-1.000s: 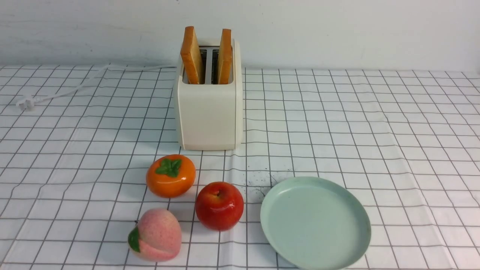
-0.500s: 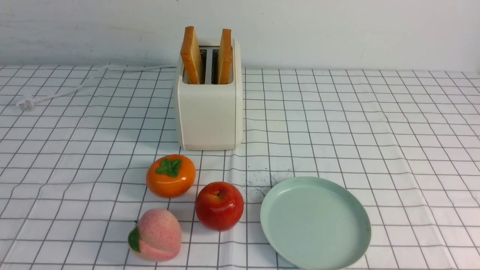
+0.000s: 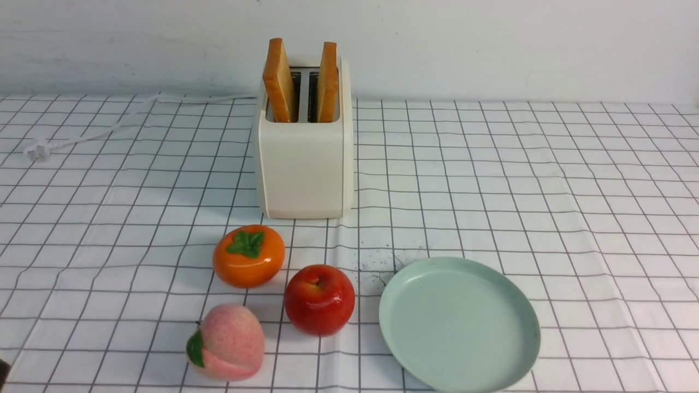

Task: Take toasted bread from bread machine on white checkered table place on plate.
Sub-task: 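Reach for a toast slice standing in the toaster with the left gripper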

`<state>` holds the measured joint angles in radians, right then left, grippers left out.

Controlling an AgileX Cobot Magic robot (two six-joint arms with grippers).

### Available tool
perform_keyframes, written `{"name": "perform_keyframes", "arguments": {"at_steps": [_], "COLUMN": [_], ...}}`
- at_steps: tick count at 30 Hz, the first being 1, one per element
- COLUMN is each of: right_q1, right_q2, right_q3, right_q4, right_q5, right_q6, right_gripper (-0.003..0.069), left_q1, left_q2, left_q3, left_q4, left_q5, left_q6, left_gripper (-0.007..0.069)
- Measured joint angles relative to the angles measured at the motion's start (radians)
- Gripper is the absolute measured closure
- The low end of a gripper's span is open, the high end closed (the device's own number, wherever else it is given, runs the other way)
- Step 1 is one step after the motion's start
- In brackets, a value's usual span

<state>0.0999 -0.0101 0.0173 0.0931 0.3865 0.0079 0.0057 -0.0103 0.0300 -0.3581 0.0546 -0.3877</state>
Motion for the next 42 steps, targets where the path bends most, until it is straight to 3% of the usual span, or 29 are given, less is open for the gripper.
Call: {"name": "perform_keyframes", "arguments": {"at_steps": [4, 10, 14, 15, 17, 29, 33, 37, 42], "right_q1": [0.0, 0.0, 0.0, 0.0, 0.0, 0.0, 0.0, 0.0, 0.0], "right_q2": [0.0, 0.0, 0.0, 0.0, 0.0, 0.0, 0.0, 0.0, 0.0], "right_q3": [0.0, 0.0, 0.0, 0.0, 0.0, 0.0, 0.009, 0.009, 0.006], "right_q4": [0.0, 0.0, 0.0, 0.0, 0.0, -0.008, -0.02, 0.115, 0.253], "right_q5": [0.0, 0.0, 0.0, 0.0, 0.0, -0.003, -0.091, -0.294, -0.422], "right_q6": [0.0, 0.0, 0.0, 0.0, 0.0, -0.008, -0.008, 0.098, 0.212], "right_gripper": [0.0418, 0.0418, 0.0418, 0.0418, 0.0418, 0.0418, 0.0418, 0.0418, 0.0419], "left_q1": [0.0, 0.0, 0.0, 0.0, 0.0, -0.003, -0.06, -0.109, -0.12], "left_q2": [0.0, 0.0, 0.008, 0.046, 0.113, 0.421, 0.44, 0.442, 0.443], "left_q3": [0.0, -0.013, -0.108, -0.169, -0.232, -0.444, -0.485, -0.505, -0.512], "left_q4": [-0.16, -0.207, -0.19, -0.176, -0.168, -0.162, -0.163, -0.164, -0.164], "left_q5": [-0.134, -0.121, -0.02, 0.011, 0.045, 0.212, 0.241, 0.279, 0.319], "left_q6": [-0.075, -0.075, 0.011, 0.063, 0.125, 0.296, 0.363, 0.388, 0.412], "left_gripper": [0.0386, 0.0407, 0.0522, 0.0596, 0.0638, 0.0638, 0.0638, 0.0638, 0.0638]}}
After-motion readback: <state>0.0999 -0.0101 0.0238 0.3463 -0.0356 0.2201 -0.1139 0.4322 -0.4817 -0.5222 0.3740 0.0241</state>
